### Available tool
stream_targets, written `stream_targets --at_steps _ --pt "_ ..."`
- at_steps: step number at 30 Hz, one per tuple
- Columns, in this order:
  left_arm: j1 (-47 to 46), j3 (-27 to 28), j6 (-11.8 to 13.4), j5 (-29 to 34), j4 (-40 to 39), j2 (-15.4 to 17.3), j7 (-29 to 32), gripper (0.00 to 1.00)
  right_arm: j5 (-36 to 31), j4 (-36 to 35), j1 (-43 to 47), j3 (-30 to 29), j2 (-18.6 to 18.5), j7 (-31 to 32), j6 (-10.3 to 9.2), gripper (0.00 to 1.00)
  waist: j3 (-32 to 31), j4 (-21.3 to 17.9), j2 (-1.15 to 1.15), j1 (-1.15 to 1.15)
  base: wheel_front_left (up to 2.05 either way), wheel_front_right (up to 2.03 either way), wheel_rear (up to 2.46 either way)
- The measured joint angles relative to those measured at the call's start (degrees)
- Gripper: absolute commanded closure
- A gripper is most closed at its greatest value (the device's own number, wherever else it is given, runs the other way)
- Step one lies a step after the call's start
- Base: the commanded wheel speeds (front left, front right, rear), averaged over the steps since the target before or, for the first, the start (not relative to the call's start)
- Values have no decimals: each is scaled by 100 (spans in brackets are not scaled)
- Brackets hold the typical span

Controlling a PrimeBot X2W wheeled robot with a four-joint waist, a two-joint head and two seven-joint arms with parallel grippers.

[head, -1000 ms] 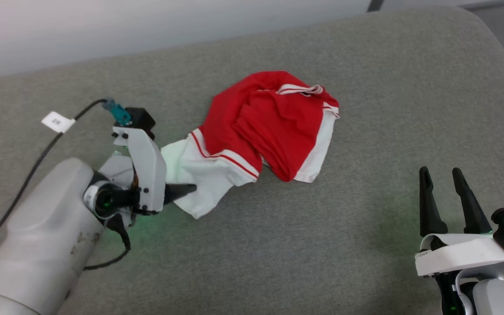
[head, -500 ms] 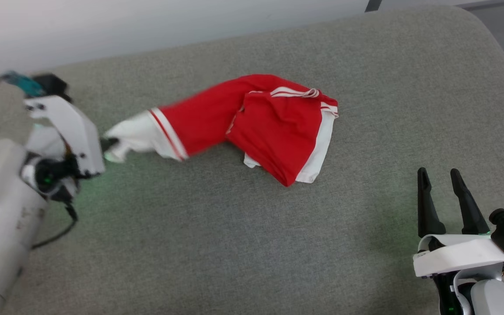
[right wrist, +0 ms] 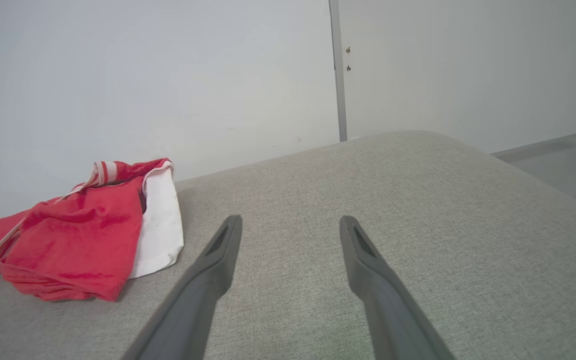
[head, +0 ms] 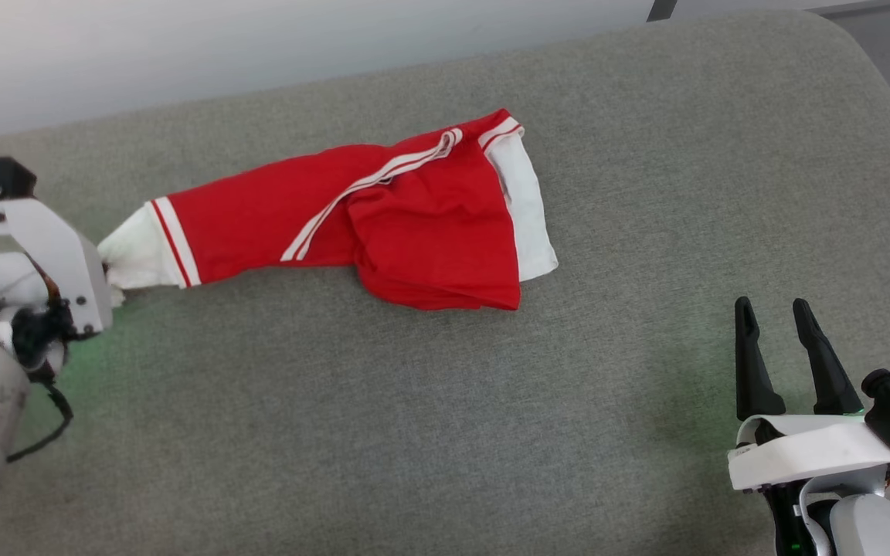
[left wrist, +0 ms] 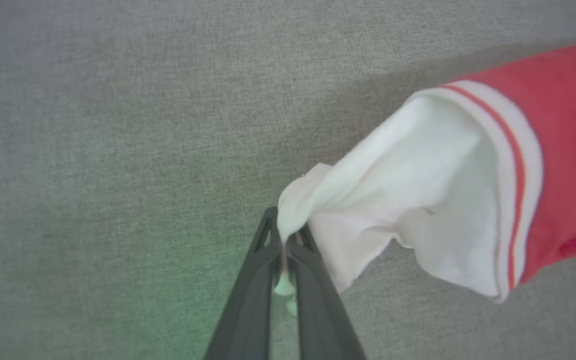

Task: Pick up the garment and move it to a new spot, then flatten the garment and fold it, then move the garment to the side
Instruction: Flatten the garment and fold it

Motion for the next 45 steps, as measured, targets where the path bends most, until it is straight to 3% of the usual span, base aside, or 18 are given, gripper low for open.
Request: stream_targets --at_steps 2,3,4,5,6,13,19,21,24,26,33,38,45 --pt "46 21 -31 -59 101 -75 -34 100 -20 4 -1 11 0 0 0 0 1 11 0 0 0 0 0" --pt "59 19 -48 -60 137 -112 -68 89 -47 10 -3 21 -3 0 0 0 -3 20 0 0 0 0 0" --pt "63 11 -77 -58 165 -141 -130 64 -55 18 -7 35 -18 0 0 0 -10 31 0 0 0 0 0" --pt "64 -1 -85 -48 181 -157 -210 13 -69 29 -14 60 -43 0 0 0 -20 46 0 0 0 0 0" --pt "64 -7 -89 -36 188 -170 -333 0 -91 38 -25 88 -79 -1 0 0 -32 64 0 0 0 0 0" --pt "323 108 -216 -49 -63 -369 -1755 0 -158 266 -183 520 -563 90 0 0 -145 284 0 0 0 0 0" --pt "1035 56 -238 91 -717 -665 -3432 0 -56 547 -510 932 -1145 915 1 0 -223 641 0 0 0 0 0" --pt "1294 55 -253 122 -949 -821 -3694 0 -9 598 -642 1060 -1344 1274 1 0 -241 790 0 0 0 0 0" --pt "1701 159 -129 315 -1349 -957 -3847 0 292 668 -888 1213 -1595 1860 1 0 -260 1033 0 0 0 0 0" --pt "1964 533 73 567 -1862 -1020 -3858 0 422 721 -1056 1259 -1812 2218 2 0 -266 1205 0 0 0 0 0" --pt "3390 1717 417 2051 -3664 -1464 -3875 0 1228 996 -1631 1545 -2248 3382 2 0 -254 1818 0 0 0 0 0" --pt "3988 2203 368 2846 -4300 -1813 -3876 0 1782 1390 -1899 1875 -2543 4232 2 0 -220 2208 0 0 0 0 0" --pt "4408 2694 199 3524 -4713 -2169 -3876 0 2184 1850 -2231 2279 -2853 4927 2 0 -156 2624 0 0 0 0 0"
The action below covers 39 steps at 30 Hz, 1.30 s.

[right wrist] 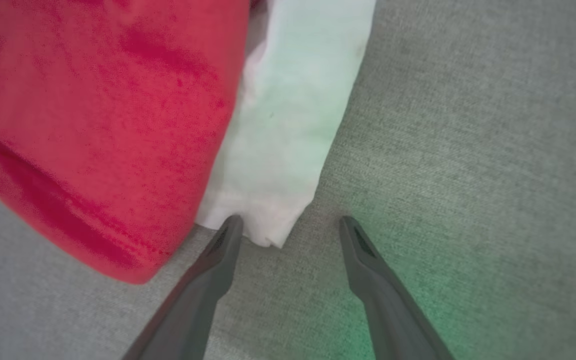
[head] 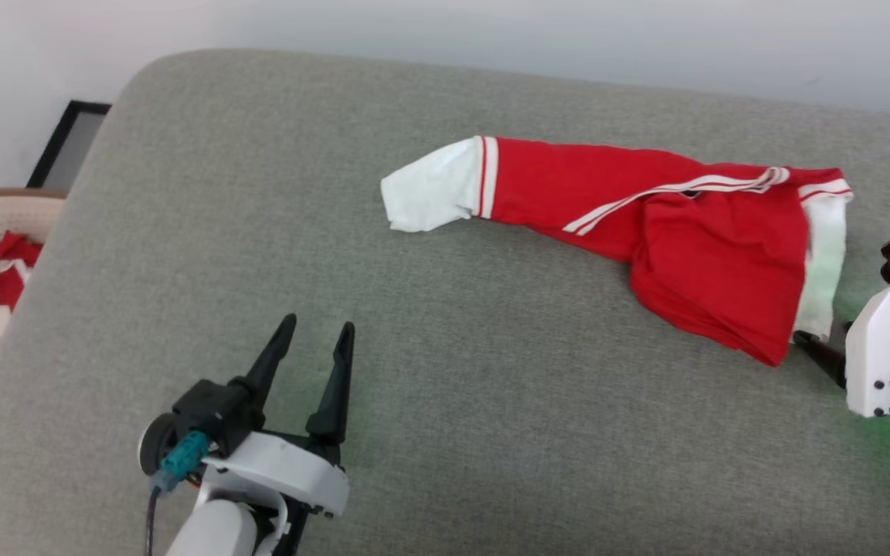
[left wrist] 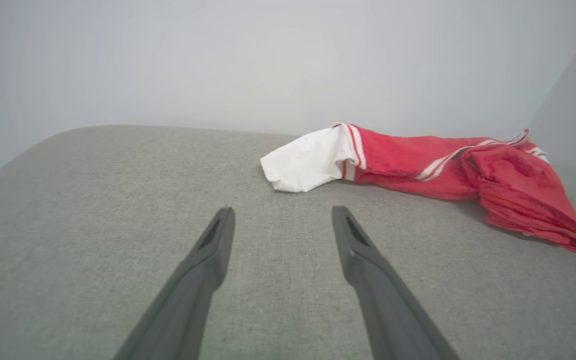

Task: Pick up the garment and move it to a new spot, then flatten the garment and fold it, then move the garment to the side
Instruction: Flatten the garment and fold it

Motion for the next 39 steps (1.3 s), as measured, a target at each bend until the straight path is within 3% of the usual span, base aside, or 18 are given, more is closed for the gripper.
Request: stream_targets --at_steps 7,8,9,17,26,34,39 --pt "227 320 -178 509 -238 -357 0 0 109 259 -339 224 -102 268 0 1 112 154 0 0 0 0 0" --pt "257 369 -185 553 -259 -401 -1 0 159 287 -357 235 -105 269 0 60 115 166 0 0 0 0 0" --pt "282 411 -213 595 -266 -444 0 0 186 314 -372 244 -115 255 0 100 110 173 0 -1 0 0 0" --pt "530 820 -339 780 -321 -625 0 0 283 461 -393 121 -68 -3 3 100 25 58 0 0 0 0 0" --pt "629 1040 -428 912 -388 -706 -1 0 494 -157 292 -624 -546 64 2 100 -34 -169 0 0 0 0 0" --pt "681 1113 -439 965 -461 -726 -1 0 835 -1291 1326 -2049 -813 509 1 100 -56 -330 0 -1 0 0 0" --pt "654 1079 -455 971 -466 -734 0 0 216 -1289 1730 -3250 -873 689 1 100 -60 -291 0 0 0 0 0"
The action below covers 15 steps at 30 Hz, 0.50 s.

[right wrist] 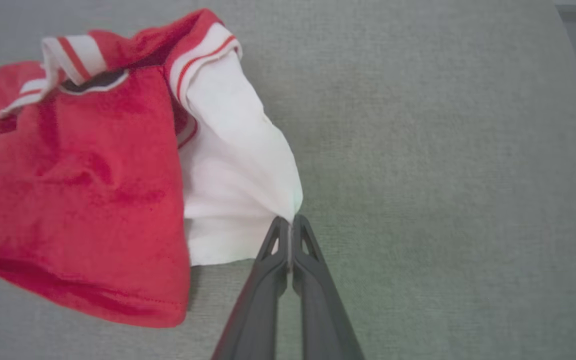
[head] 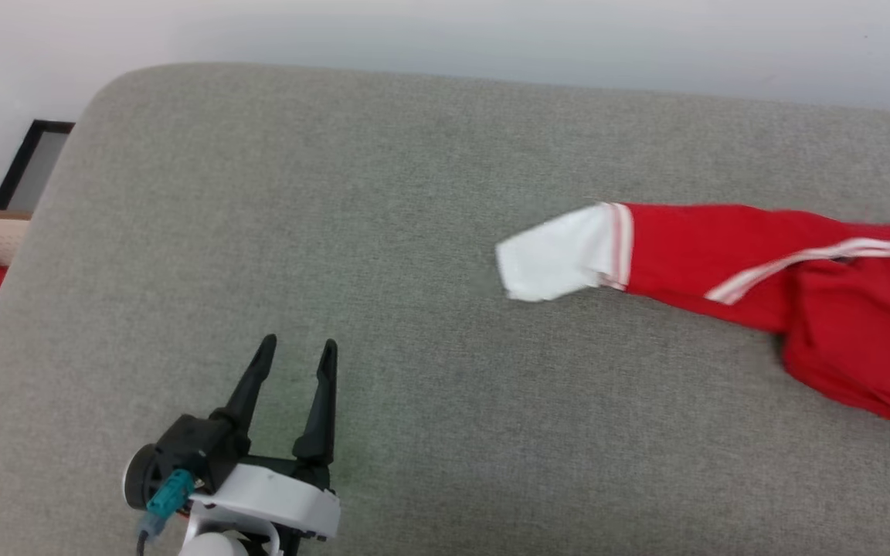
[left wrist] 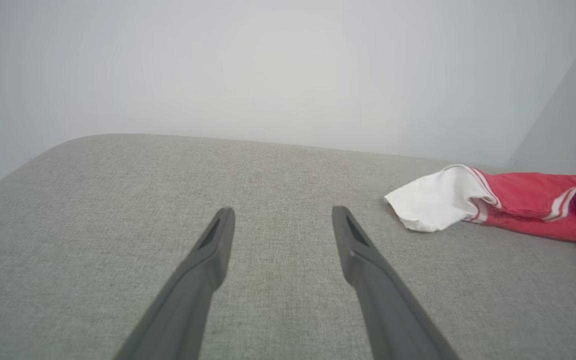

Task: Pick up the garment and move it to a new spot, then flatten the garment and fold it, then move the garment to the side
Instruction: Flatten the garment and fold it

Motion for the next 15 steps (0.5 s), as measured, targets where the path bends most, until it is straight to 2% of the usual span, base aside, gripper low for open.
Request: stream_targets --at_steps 7,8,9,10,15 --pt "-15 -158 -7 -1 16 2 -1 0 -693 35 270 -623 614 153 0 100 9 81 0 0 0 0 0" --pt "-18 -194 -7 0 23 16 0 0 -770 32 276 -700 691 70 0 94 11 75 0 0 0 0 0" --pt "-25 -227 -7 0 22 52 -1 0 -916 4 275 -724 743 -11 0 12 14 62 0 0 0 0 0" --pt "-43 -285 -7 3 24 110 0 0 -1050 -42 275 -722 771 -81 0 0 17 40 0 0 0 0 0" --pt "-363 -795 -7 -15 -23 589 0 0 -1344 -454 280 -620 994 -704 -1 0 27 -146 0 0 0 0 0"
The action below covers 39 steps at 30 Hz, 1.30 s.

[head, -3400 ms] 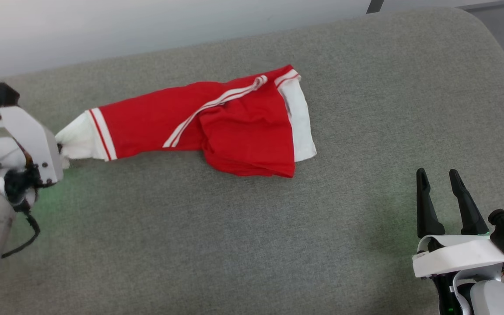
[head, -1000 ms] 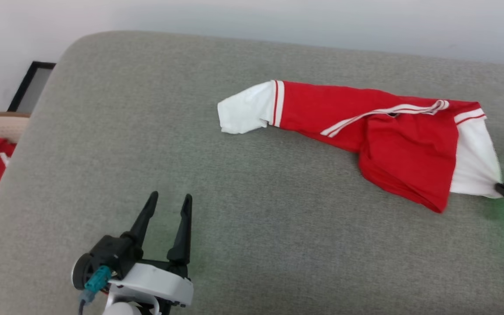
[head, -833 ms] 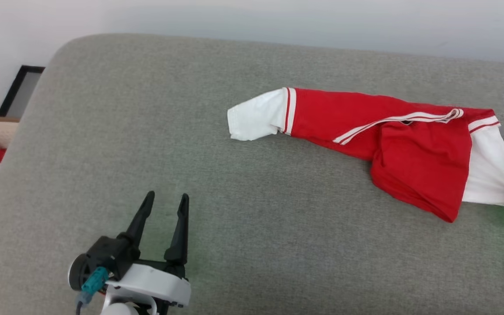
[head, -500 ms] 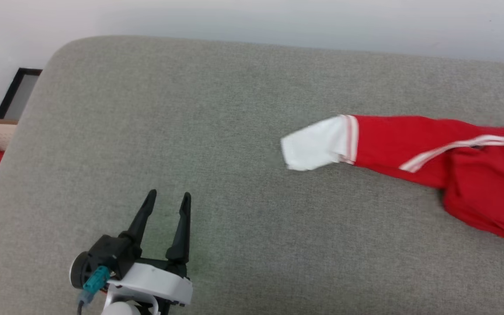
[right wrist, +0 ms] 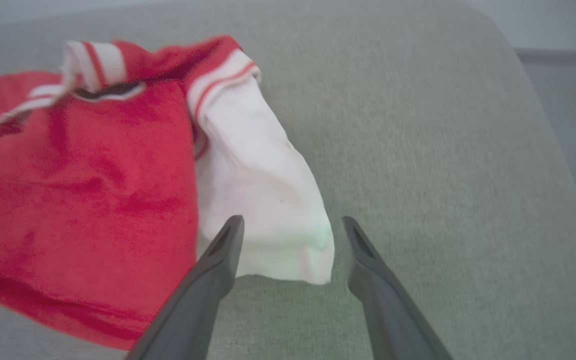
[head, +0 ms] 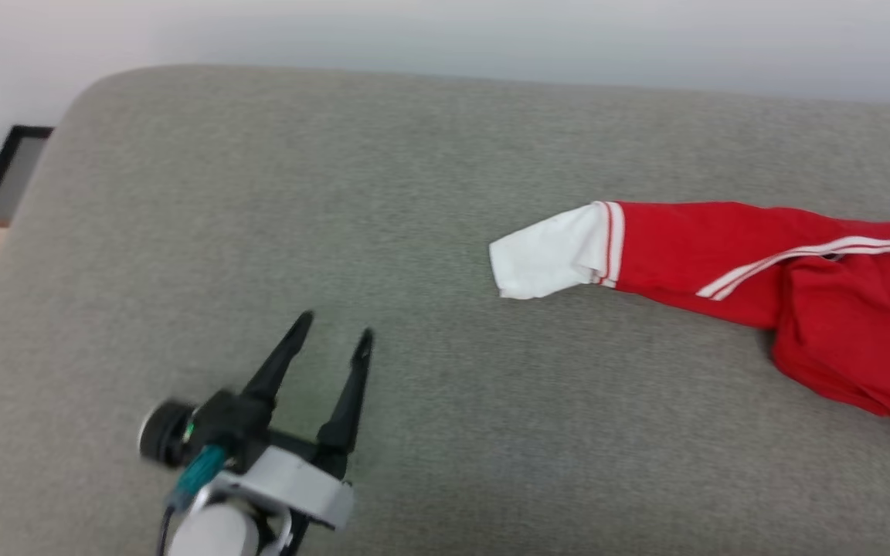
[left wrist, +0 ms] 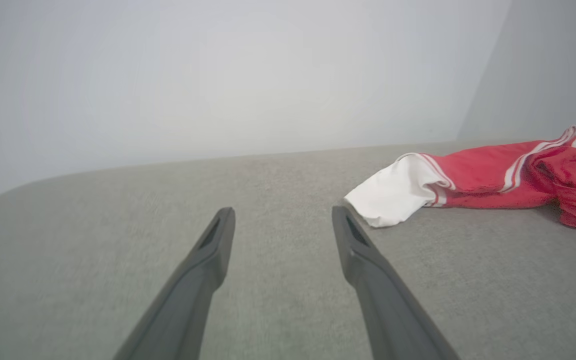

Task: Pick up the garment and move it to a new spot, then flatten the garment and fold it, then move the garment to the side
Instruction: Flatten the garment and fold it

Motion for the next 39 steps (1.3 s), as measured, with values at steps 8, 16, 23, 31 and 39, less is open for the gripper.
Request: stream_targets --at_steps 8,16,23,31,39 --pt "-1690 -2203 -9 -848 -224 1578 746 0 -144 -929 164 443 523 -1617 0 0 44 -547 0 0 0 0 0" --pt "-3945 -4279 -13 -2649 -100 2324 2022 0 -201 -1457 367 1290 1128 -2942 0 0 169 -1266 0 0 0 0 0" --pt "-5392 -5657 -12 -4079 755 2064 2766 0 -201 -1422 404 1726 1526 -3529 1 0 357 -1944 0 0 0 0 0" --pt "-5924 -6020 -12 -4645 1296 1849 3179 0 -152 -1199 335 1917 1655 -3790 1 0 619 -2653 0 0 0 0 0" --pt "-5914 -6033 -12 -4213 1571 1718 3320 0 -140 -1124 241 2061 1709 -3843 1 0 864 -3004 0 0 0 0 0"
